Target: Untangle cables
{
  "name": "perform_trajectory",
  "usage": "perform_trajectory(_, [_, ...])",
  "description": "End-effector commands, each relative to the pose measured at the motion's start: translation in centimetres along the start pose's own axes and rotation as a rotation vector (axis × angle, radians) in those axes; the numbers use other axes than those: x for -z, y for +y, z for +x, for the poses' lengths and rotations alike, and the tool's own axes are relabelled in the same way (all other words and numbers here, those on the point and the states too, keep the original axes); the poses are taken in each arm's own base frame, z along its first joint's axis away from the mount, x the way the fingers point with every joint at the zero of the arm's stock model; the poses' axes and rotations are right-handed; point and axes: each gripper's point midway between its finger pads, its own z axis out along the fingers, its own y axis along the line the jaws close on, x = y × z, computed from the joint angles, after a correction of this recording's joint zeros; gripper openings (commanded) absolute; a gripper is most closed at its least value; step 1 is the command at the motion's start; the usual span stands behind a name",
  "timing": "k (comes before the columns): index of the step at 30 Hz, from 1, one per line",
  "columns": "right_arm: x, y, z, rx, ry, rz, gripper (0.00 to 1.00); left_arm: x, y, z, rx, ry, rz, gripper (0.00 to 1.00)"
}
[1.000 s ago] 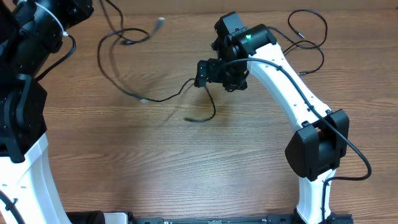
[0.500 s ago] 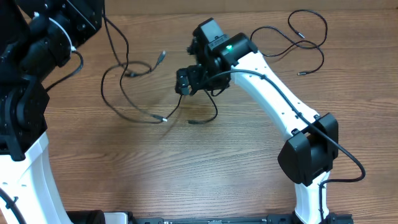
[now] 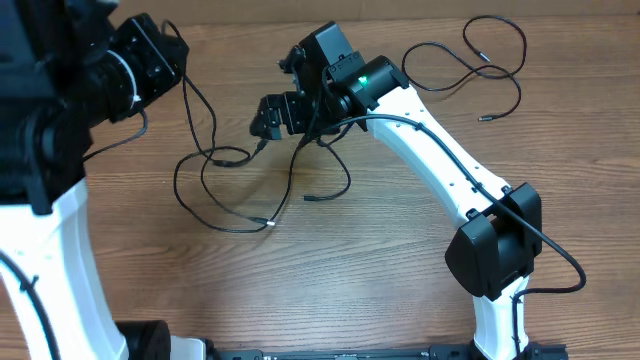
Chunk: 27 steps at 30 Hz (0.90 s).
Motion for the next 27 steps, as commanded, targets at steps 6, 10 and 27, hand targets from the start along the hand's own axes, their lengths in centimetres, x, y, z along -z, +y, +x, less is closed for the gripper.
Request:
perform_trajectory(6, [1.1,5.9,1.6,0.046,0.106,-0.349,1.0,-3.8,-1.5,2.0,-0.041,0.175,0.101,0.04])
perform_trajectory(10, [0.7,6.7,2.2,0.06,0.119,-0.353,1.0,-5.0,-2.5,3.0,-0.063,0.211,0.118,0.04])
perform_trajectory(27, [-0.6,3.2,2.4,0.016,0.099,-0.129,1.0,-2.4,-11.1,5.1,-0.144,0.341,0.56,0.04])
